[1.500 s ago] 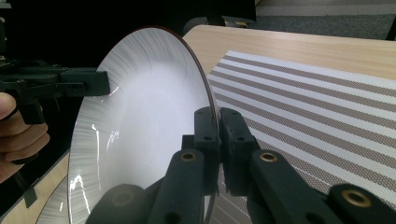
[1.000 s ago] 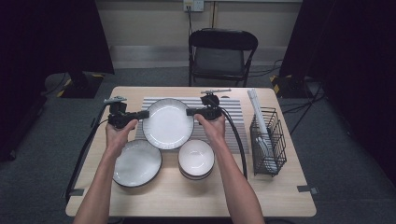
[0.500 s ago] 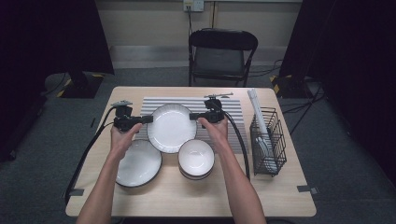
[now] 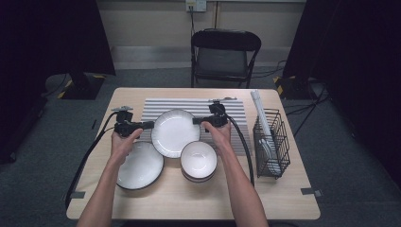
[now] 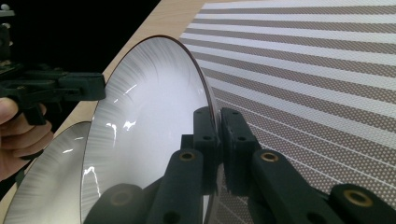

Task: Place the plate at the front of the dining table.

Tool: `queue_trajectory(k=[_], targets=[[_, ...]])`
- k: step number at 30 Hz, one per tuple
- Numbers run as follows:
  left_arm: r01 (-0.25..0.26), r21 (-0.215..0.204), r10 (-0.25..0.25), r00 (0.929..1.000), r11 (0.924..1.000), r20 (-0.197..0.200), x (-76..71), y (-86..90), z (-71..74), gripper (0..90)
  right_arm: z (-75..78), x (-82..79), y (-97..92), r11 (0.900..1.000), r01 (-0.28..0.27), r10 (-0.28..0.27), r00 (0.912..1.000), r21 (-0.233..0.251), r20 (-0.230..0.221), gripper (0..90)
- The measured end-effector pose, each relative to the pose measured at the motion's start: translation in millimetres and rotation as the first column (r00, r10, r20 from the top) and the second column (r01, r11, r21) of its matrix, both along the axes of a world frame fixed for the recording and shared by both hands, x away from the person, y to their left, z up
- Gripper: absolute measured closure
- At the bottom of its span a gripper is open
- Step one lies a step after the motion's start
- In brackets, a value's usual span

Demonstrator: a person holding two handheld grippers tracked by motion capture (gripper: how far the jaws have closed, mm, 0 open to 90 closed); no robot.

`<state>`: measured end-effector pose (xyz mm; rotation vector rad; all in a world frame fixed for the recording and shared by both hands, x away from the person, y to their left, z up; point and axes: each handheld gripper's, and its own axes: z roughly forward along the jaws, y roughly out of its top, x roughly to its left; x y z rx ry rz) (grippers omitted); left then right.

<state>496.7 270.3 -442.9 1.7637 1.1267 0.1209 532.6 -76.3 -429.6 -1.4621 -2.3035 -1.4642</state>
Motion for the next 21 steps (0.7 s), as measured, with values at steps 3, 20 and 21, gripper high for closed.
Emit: queue_trajectory(k=[3, 20, 21], targets=[[-0.001, 0.011, 0.001, 1.0000, 0.9999, 0.000, -1.8, -1.0, -2.5, 83.8, -1.9, 0.9, -1.8, 0.9998, 0.012, -0.012, 0.9999, 0.013, -0.002, 85.3], [-0.018, 0.059, 0.018, 0.9998, 0.9981, 0.011, -34.1, 21.9, -10.3, 70.6, -15.4, 14.5, -17.4, 0.9794, 0.193, -0.192, 0.9813, 0.061, -0.008, 84.7], [-0.018, 0.058, 0.018, 0.9998, 0.9982, 0.010, -35.3, 22.7, -10.0, 70.6, -15.7, 15.4, -17.9, 0.9771, 0.203, -0.203, 0.9791, 0.063, -0.009, 84.7]])
